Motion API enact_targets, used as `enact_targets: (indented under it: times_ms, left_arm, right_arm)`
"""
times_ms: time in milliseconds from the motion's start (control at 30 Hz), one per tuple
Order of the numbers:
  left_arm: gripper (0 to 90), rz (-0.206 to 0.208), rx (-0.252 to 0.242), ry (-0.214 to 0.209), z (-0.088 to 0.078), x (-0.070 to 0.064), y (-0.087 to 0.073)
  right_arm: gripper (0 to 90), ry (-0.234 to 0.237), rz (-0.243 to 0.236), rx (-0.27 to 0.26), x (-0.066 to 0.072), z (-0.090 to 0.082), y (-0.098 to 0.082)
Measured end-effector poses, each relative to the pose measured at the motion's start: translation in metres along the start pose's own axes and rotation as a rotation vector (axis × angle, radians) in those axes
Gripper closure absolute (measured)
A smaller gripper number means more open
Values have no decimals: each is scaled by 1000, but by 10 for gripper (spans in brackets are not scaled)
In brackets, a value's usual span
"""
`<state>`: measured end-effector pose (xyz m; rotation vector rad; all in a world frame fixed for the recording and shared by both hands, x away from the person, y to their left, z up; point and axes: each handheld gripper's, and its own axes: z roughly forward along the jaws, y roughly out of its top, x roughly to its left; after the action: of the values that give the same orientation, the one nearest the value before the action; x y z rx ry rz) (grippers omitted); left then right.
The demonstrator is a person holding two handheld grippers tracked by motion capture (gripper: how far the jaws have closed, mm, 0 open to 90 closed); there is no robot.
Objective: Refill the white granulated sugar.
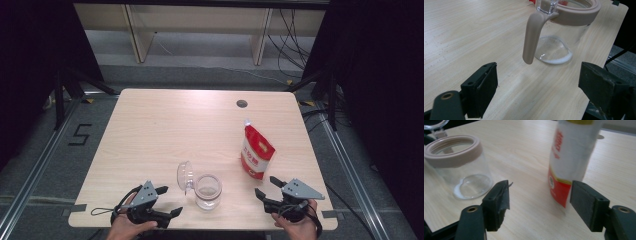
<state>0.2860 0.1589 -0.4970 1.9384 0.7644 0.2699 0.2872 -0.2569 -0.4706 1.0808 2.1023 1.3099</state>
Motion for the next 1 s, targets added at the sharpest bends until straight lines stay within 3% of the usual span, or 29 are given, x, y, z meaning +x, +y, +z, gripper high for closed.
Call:
enact_targets:
  times_ms: [133,300,367,433,467,500,600,667,700,733,800,833,933,1000]
  left_arm:
    - [155,5,8,0,-1,0,0]
    - [155,29,9,1,0,1,2]
    - [155,-4,6,-9,0,-2,1]
    - [155,21,6,-26,0,0,0]
    - [155,27,11,-18,0,0,-1]
    - [155,17,19,-12,0,-1,-2]
    - [155,-2,15,-8,0,0,-2]
    - [155,-2,1,-16,0,-1,-2]
    - [155,10,2,-19,1,-1,-2]
    - [155,15,2,-20,1,0,-2]
    - [155,19,12,-20,2,0,-2]
    - [155,-3,15,-12,2,-1,-3]
    - [155,-5,11,-20,2,-2,-3]
    - [154,-8,-1,-25,2,-1,-3]
  right_arm:
    - [267,-33,-5,-7,-7,0,-2]
    - [243,-38,5,-2,-9,2,-3]
    - [242,-36,-23,-8,-11,4,-1]
    - [229,-45,-42,-11,-12,6,0]
    - [226,-43,-2,-1,-9,6,1]
    - [228,-44,-32,-18,-12,9,2]
    - [228,-48,-57,-31,-13,15,7]
    - [224,-60,-33,-41,-13,19,8]
    - [228,-52,-77,-56,-17,23,10]
    - [229,-57,-32,-36,-15,22,10]
    - [238,-55,-38,-68,-19,29,13]
    - [238,-55,-38,-68,-19,29,13]
    - [275,-55,-24,-72,-21,33,14]
    - [277,-58,-61,-97,-29,40,15]
